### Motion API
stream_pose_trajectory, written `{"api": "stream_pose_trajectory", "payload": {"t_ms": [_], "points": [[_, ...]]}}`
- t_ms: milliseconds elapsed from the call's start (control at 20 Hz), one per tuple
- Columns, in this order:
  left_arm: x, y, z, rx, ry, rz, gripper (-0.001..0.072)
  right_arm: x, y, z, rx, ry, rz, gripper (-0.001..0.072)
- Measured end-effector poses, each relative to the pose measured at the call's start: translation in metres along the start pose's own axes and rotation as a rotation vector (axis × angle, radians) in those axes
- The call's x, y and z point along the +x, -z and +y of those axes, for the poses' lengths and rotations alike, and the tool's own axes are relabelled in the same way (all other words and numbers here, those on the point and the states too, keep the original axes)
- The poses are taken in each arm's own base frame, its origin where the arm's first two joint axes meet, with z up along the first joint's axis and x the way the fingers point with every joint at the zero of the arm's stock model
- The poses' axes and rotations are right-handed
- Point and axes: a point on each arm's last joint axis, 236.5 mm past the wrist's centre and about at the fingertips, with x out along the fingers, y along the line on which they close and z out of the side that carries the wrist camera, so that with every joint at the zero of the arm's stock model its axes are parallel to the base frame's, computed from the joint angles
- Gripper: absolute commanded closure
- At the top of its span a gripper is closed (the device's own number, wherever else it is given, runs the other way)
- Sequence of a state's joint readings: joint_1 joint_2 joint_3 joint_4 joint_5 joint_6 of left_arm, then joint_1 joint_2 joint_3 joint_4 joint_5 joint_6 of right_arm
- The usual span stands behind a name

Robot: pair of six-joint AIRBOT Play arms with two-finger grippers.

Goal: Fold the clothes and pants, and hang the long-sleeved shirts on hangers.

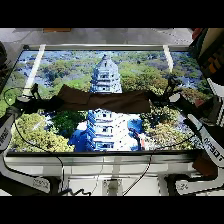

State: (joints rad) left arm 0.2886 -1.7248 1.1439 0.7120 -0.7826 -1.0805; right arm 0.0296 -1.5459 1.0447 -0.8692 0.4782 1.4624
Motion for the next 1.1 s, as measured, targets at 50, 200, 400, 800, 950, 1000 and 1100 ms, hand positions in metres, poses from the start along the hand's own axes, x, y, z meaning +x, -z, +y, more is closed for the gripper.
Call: {"api": "stream_pose_trajectory", "payload": {"t_ms": [50, 200, 400, 800, 950, 1000, 1100], "points": [[0.004, 0.001, -0.006, 0.011, 0.003, 0.002, 0.0684, 0.0, 0.003, 0.003, -0.018, -0.004, 0.01, 0.0094], [0.005, -0.009, -0.021, 0.064, 0.003, -0.024, 0.0684, -0.002, 0.007, 0.018, -0.096, -0.028, 0.023, 0.0215], [-0.025, -0.039, -0.055, 0.19, 0.017, -0.102, 0.0684, -0.013, -0.012, 0.068, -0.238, -0.1, -0.031, 0.0702], [-0.142, -0.03, -0.164, 0.506, 0.134, -0.171, 0.0684, -0.013, -0.025, 0.178, -0.285, -0.241, -0.229, 0.0705], [-0.183, -0.021, -0.193, 0.583, 0.157, -0.225, 0.0684, 0.012, 0.031, 0.212, -0.319, -0.29, -0.103, 0.0705], [-0.195, -0.019, -0.201, 0.605, 0.162, -0.243, 0.0683, 0.02, 0.053, 0.223, -0.338, -0.305, -0.052, 0.0705], [-0.214, -0.014, -0.214, 0.64, 0.171, -0.275, 0.0683, 0.036, 0.103, 0.246, -0.382, -0.336, 0.047, 0.0705]]}}
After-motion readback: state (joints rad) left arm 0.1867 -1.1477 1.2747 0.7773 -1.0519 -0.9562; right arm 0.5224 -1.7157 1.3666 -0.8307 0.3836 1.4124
